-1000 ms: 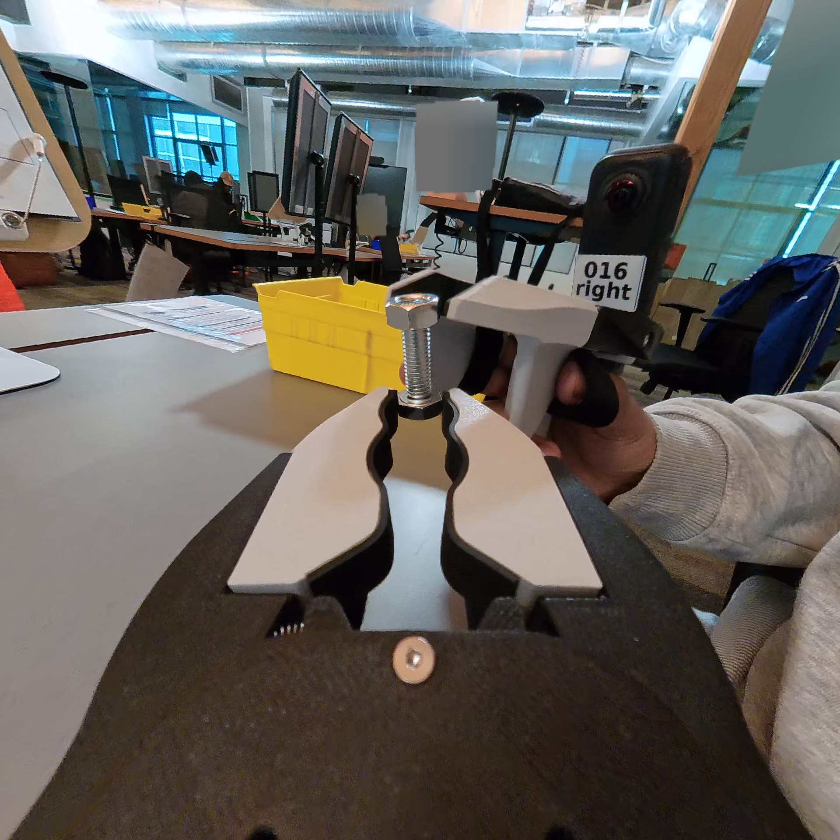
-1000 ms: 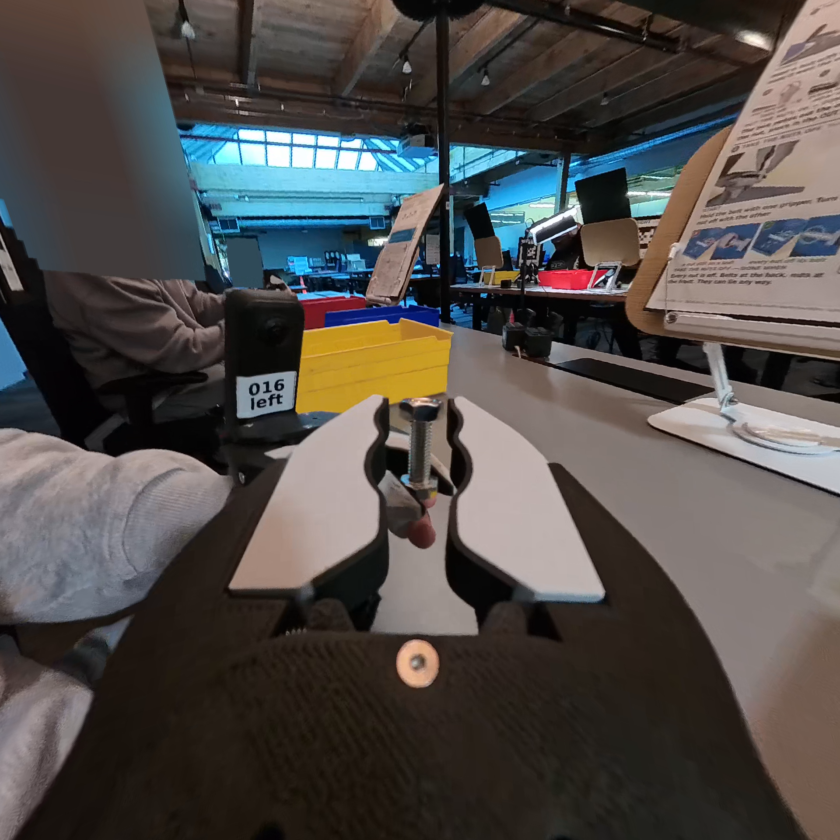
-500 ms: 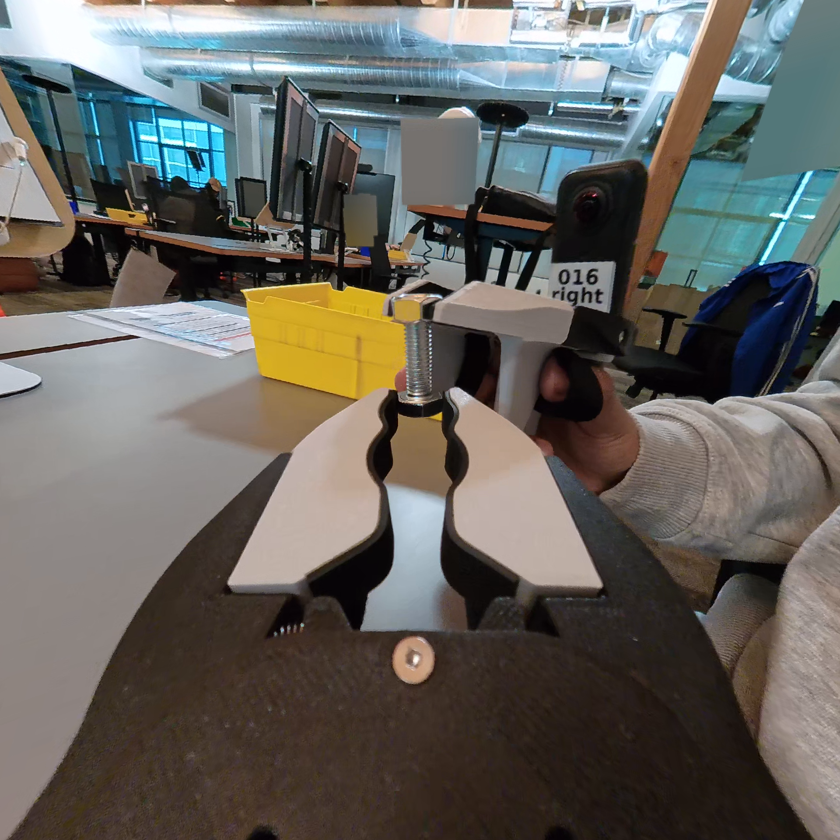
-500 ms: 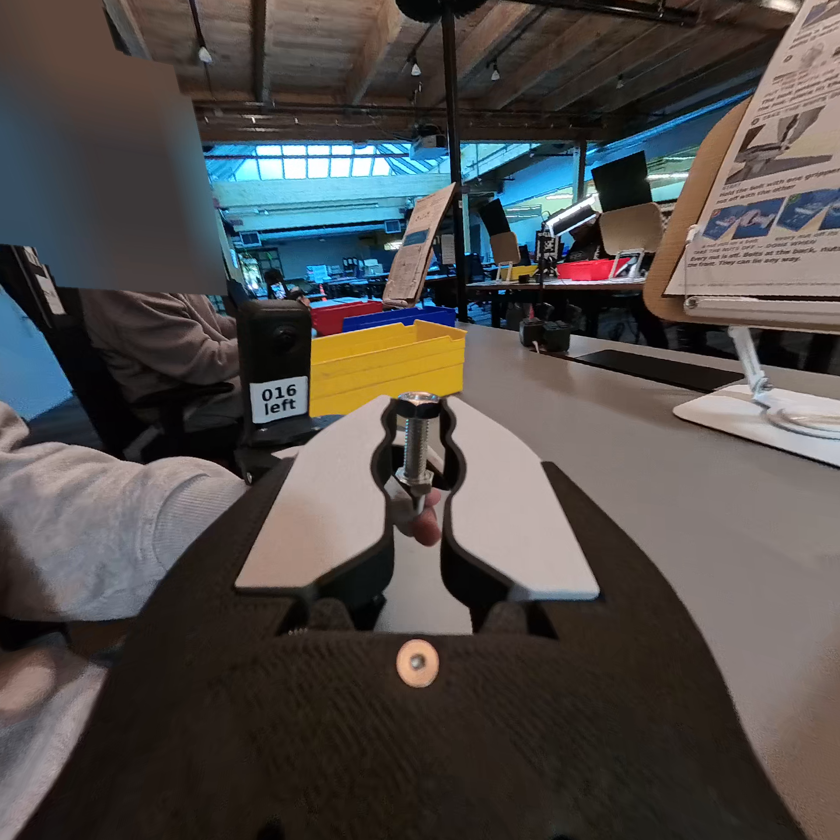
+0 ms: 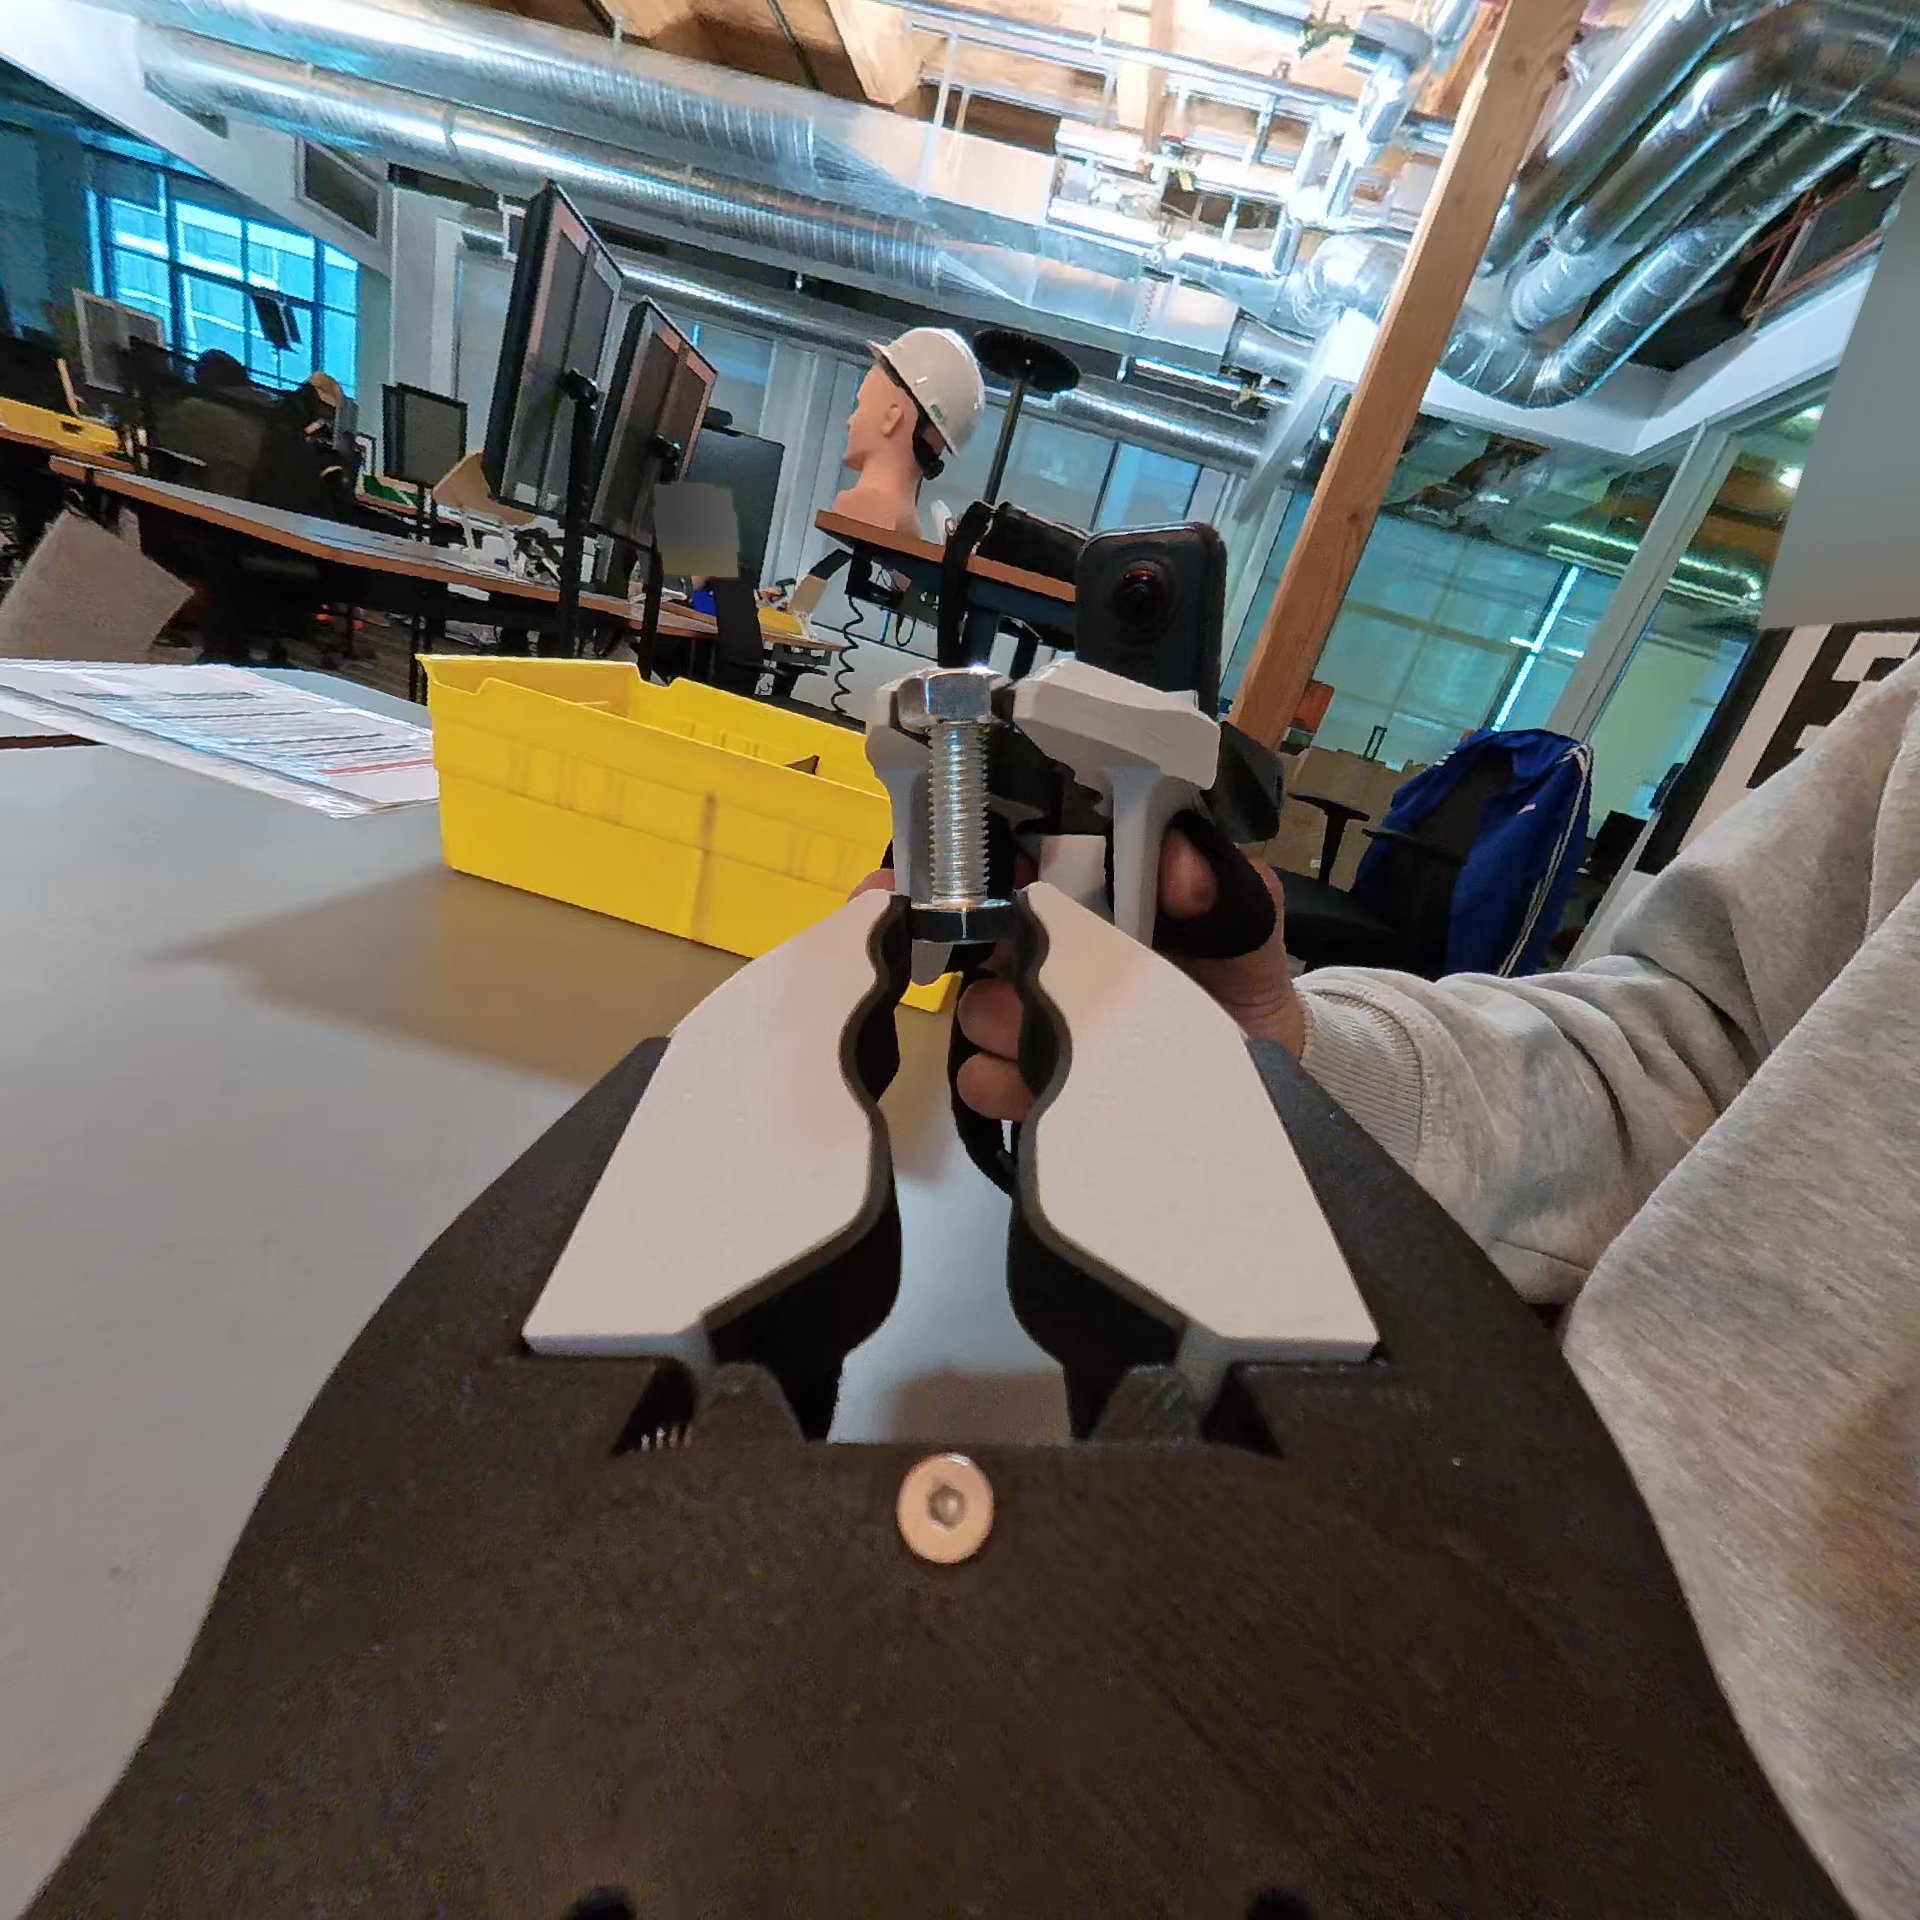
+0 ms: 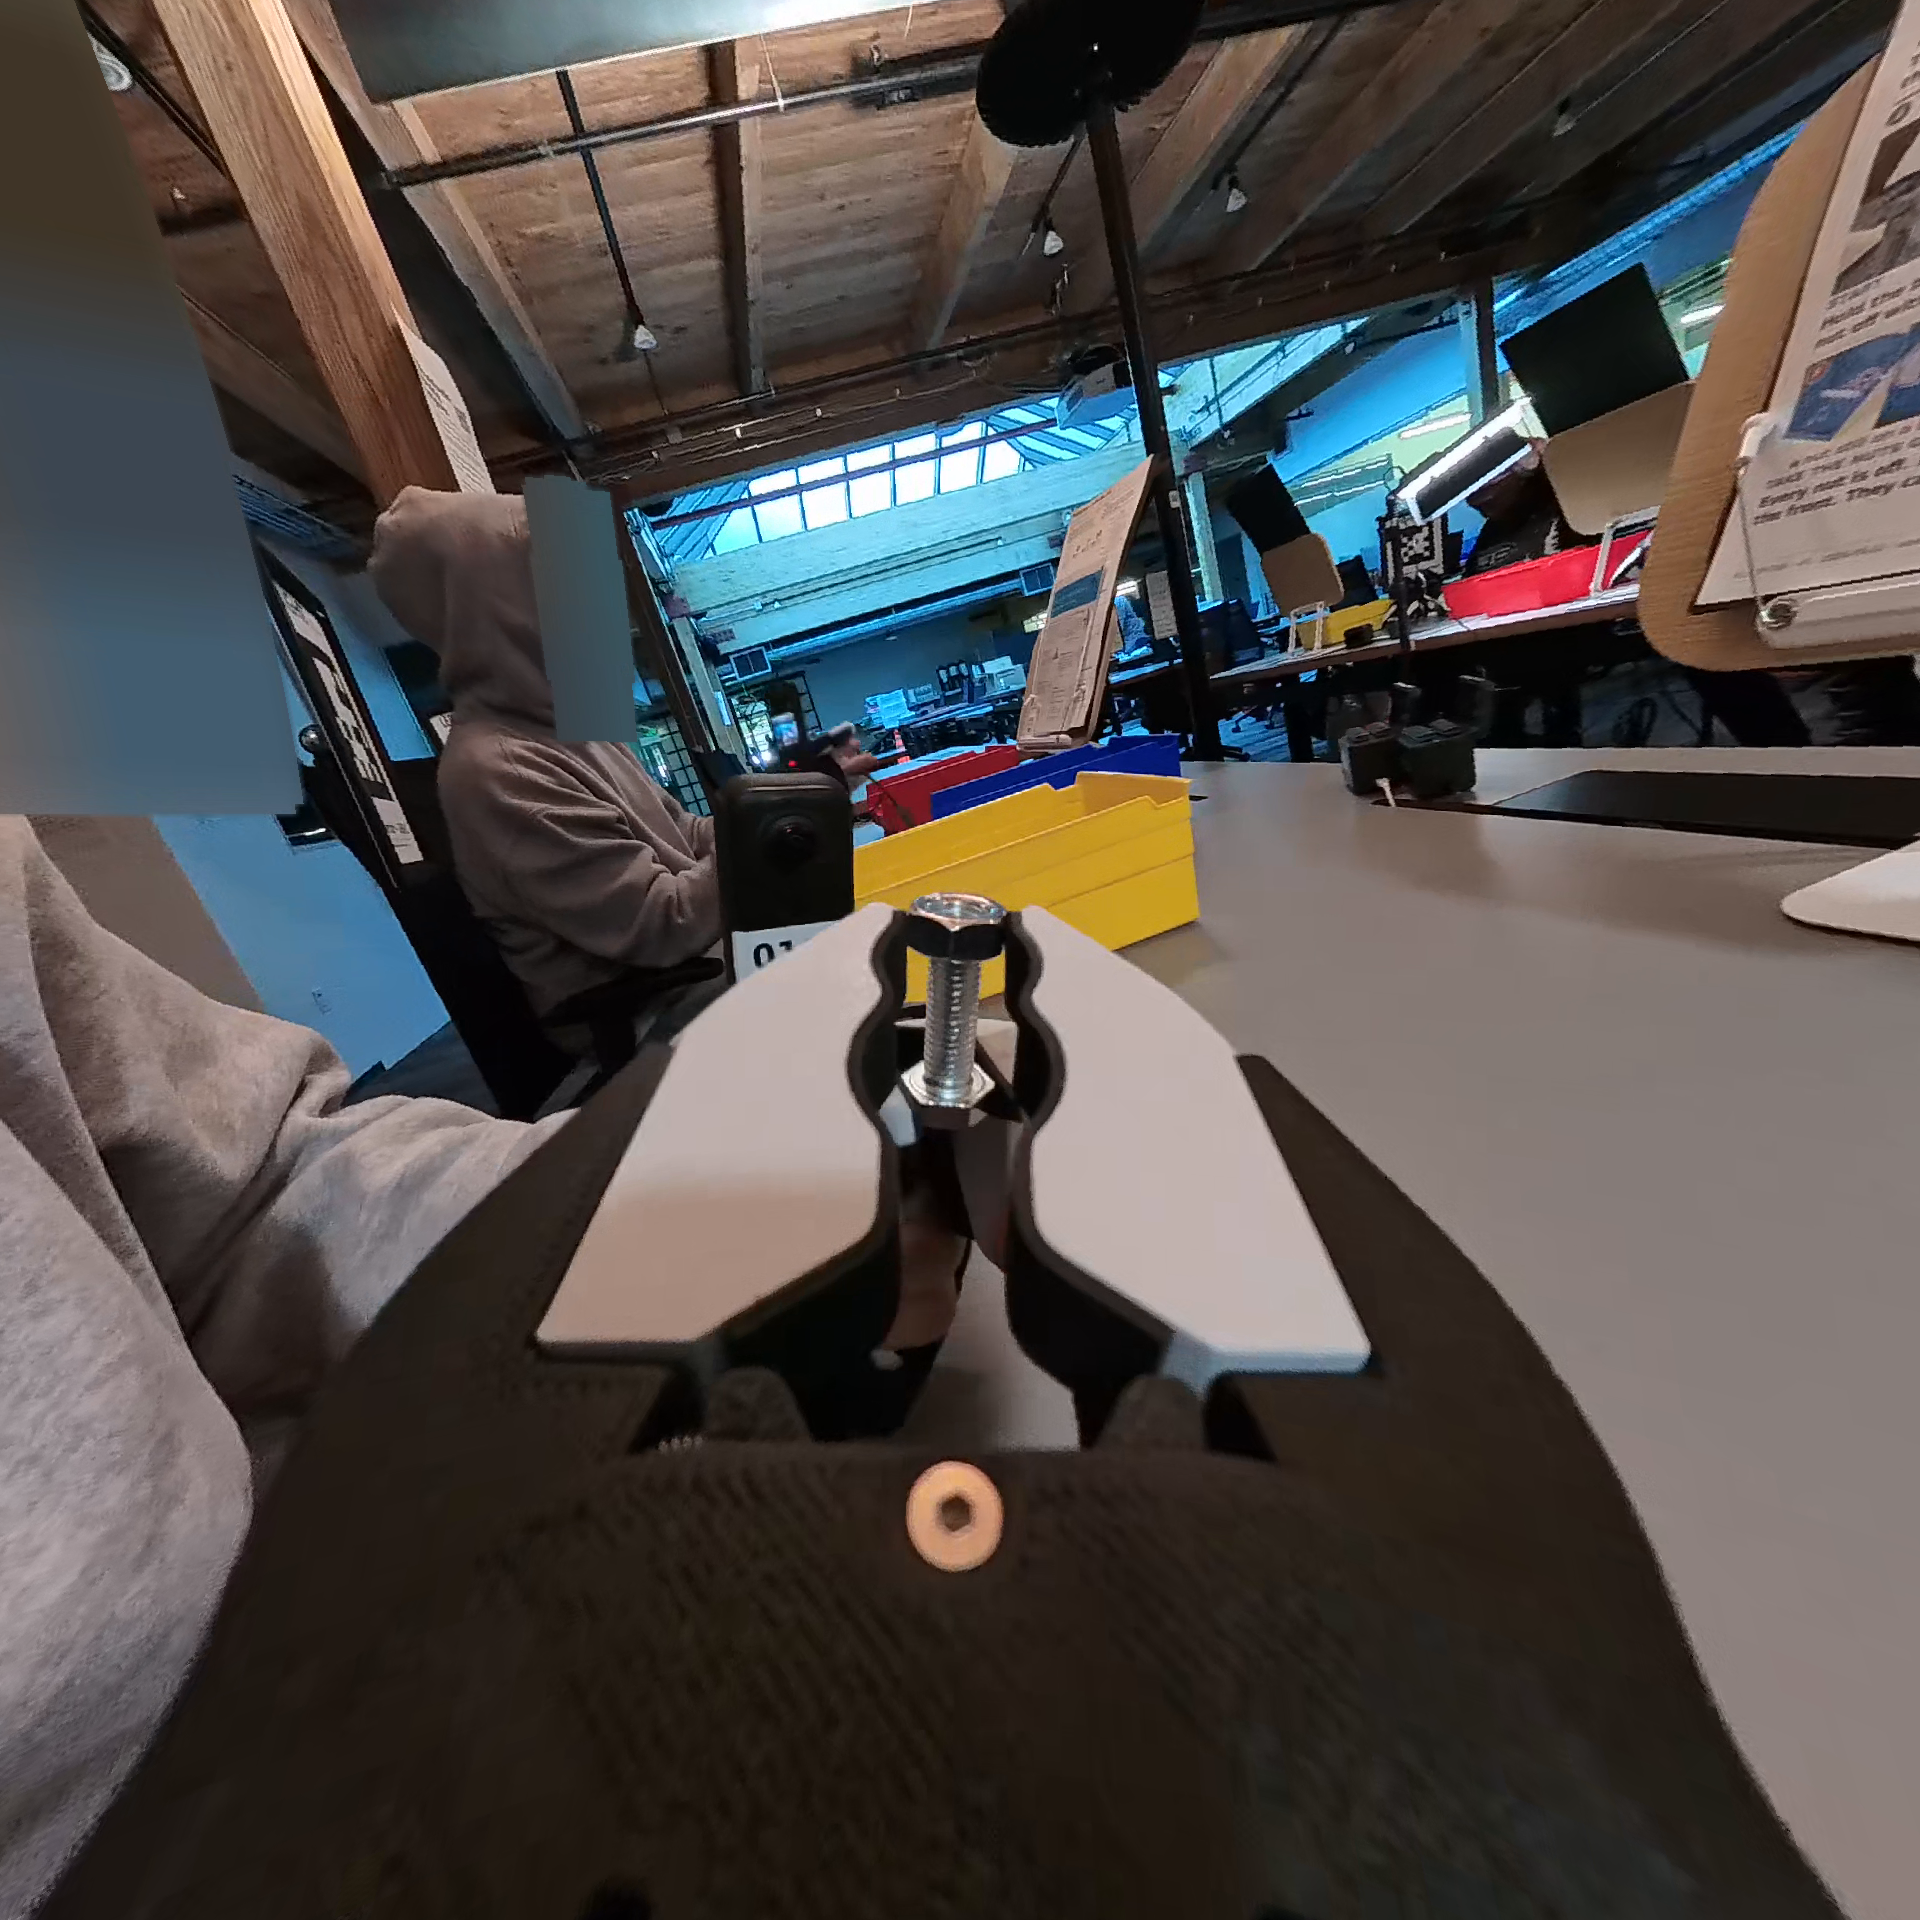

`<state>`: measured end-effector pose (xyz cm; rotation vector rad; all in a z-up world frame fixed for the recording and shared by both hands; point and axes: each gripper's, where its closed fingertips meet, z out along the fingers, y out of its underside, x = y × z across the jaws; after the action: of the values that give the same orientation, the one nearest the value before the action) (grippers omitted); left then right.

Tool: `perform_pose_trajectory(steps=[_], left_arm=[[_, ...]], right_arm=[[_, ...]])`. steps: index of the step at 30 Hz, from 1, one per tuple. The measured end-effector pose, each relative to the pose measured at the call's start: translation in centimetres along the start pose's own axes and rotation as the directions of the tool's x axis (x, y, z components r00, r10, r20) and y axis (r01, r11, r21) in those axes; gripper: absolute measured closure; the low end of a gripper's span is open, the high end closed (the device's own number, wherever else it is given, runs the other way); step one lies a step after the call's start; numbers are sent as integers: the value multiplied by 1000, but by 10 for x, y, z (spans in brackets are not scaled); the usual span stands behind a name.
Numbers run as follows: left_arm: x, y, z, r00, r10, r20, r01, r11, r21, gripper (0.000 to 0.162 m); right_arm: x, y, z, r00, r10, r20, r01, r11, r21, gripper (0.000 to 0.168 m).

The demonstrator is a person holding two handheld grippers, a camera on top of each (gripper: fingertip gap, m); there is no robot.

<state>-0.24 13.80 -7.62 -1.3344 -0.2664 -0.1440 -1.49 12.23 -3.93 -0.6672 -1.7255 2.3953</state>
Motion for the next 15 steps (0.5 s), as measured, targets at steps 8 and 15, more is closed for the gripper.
perform_pose_trajectory(steps=[8, 15], left_arm=[[-5, -1, -2, 999, 18, 32, -18, 1000, 11, 142], [-8, -4, -3, 998, 26, 51, -27, 999, 27, 142]], right_arm=[[5, 0, 0, 1000, 5, -30, -5, 1000, 9, 146], [9, -2, -2, 999, 0, -53, 1, 1000, 20, 147]])
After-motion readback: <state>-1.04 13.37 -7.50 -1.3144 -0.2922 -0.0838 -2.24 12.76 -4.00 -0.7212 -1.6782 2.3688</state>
